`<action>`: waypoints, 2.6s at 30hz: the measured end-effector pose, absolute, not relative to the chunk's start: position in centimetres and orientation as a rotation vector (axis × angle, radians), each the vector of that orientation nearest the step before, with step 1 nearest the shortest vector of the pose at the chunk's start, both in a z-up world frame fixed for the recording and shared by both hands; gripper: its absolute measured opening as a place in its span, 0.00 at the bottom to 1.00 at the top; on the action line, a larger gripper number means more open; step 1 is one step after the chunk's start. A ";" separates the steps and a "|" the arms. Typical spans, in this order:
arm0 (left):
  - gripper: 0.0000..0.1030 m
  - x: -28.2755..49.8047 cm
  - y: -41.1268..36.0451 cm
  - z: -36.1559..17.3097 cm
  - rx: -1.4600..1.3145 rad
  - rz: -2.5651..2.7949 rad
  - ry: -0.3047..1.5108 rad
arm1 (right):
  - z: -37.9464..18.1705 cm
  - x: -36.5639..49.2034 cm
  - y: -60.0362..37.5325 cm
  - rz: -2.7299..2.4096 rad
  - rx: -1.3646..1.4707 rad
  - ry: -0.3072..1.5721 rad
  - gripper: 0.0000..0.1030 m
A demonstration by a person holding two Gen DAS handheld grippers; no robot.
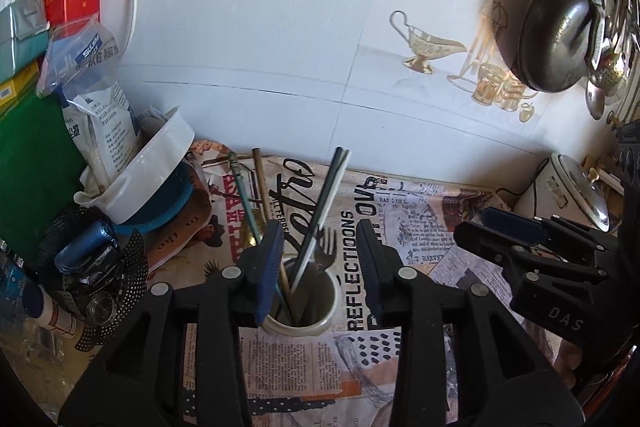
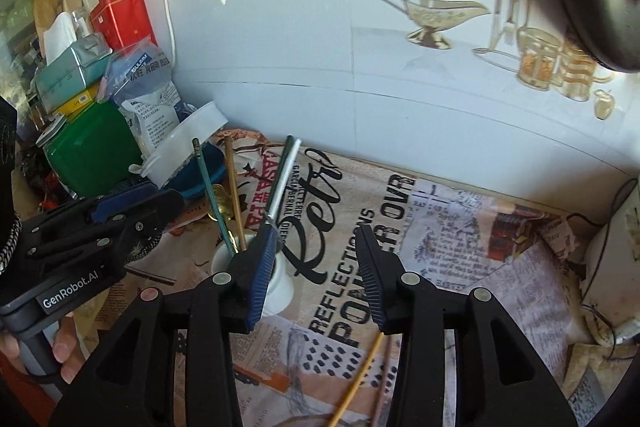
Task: Organize utensils
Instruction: 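Move both open tools back to the utensil pile, then grasp a grey stick with the right tool while the left tool grasps a pink stick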
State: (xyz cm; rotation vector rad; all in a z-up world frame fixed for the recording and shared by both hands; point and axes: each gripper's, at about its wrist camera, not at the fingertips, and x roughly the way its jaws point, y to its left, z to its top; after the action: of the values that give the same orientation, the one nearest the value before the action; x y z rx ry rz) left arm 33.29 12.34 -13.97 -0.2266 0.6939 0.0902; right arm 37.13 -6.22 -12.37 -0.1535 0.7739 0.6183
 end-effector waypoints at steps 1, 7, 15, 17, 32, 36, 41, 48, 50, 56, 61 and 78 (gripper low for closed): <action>0.38 33.2 11.8 -14.0 -0.220 0.091 0.693 | -12.3 37.0 -6.8 0.612 -0.156 0.770 0.37; 0.43 33.4 8.2 -15.5 -0.199 0.085 0.727 | -13.3 37.0 -10.6 0.571 -0.171 0.783 0.38; 0.47 34.0 4.2 -18.3 -0.209 0.063 0.803 | -17.2 37.7 -15.8 0.499 -0.189 0.877 0.38; 0.47 34.2 3.2 -19.3 -0.206 0.057 0.830 | -18.6 38.1 -17.0 0.474 -0.188 0.916 0.38; 0.47 36.5 -0.9 -27.6 -0.191 0.020 1.039 | -28.9 40.0 -20.9 0.408 -0.186 1.203 0.38; 0.47 36.7 -1.3 -29.3 -0.190 0.013 1.083 | -30.1 39.9 -20.7 0.425 -0.154 1.247 0.38; 0.47 36.7 -1.5 -30.7 -0.203 0.006 1.114 | -31.2 39.5 -20.2 0.422 -0.152 1.268 0.38; 0.47 36.6 -1.9 -31.2 -0.218 -0.009 1.126 | -31.5 39.8 -20.6 0.413 -0.155 1.248 0.38; 0.47 36.5 -2.0 -31.1 -0.214 -0.012 1.124 | -31.5 40.0 -20.1 0.404 -0.187 1.236 0.38; 0.47 35.8 -1.9 -30.6 -0.213 -0.007 1.114 | -31.8 40.3 -18.6 0.366 -0.257 1.197 0.38; 0.47 35.5 -1.6 -30.5 -0.242 -0.006 1.115 | -31.6 40.2 -18.9 0.364 -0.251 1.177 0.13; 0.33 39.2 -8.8 -32.4 -0.176 -0.171 1.207 | -30.4 40.2 -25.9 0.388 0.019 1.240 0.06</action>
State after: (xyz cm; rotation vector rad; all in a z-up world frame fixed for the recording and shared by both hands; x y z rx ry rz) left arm 39.23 -8.85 -32.42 -0.1757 1.2072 -0.1708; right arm 40.25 -25.87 -30.42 0.0195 1.2401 0.3875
